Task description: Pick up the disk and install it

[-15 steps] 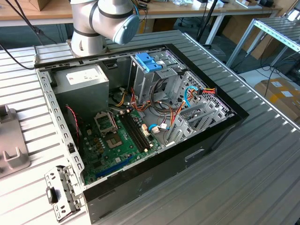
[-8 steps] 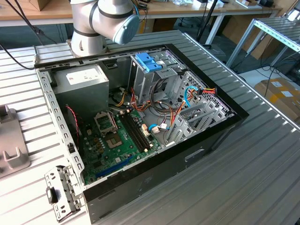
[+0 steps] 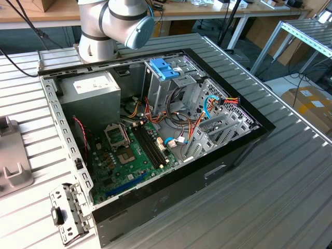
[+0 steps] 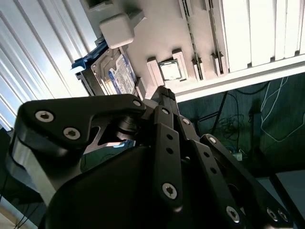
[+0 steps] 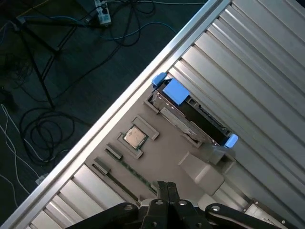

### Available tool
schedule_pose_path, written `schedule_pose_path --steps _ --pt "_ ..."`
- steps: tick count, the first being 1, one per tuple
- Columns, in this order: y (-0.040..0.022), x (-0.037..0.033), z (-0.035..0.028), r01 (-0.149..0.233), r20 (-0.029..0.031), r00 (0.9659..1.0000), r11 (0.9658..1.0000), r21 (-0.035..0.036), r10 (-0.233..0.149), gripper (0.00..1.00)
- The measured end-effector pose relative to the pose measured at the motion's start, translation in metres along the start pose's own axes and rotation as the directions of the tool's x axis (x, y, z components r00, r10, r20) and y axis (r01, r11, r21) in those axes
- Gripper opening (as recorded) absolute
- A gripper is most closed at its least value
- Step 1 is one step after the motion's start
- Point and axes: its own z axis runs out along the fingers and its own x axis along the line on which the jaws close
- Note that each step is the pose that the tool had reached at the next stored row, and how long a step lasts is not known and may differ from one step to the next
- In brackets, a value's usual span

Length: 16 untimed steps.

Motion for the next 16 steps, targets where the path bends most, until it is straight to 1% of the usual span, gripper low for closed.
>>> schedule_pose_path --steps 7,12,16 --pt "0.0000 0.0000 0.0000 0.044 -0.0018 0.9990 0.9990 -0.0011 -0.044 0.11" --pt "0.0000 0.0000 0.0000 0.074 -0.0032 0.9973 0.9973 -0.0019 -0.074 0.11" --pt "0.0000 0.0000 0.0000 0.101 -0.0043 0.9949 0.9949 -0.0027 -0.101 0.11"
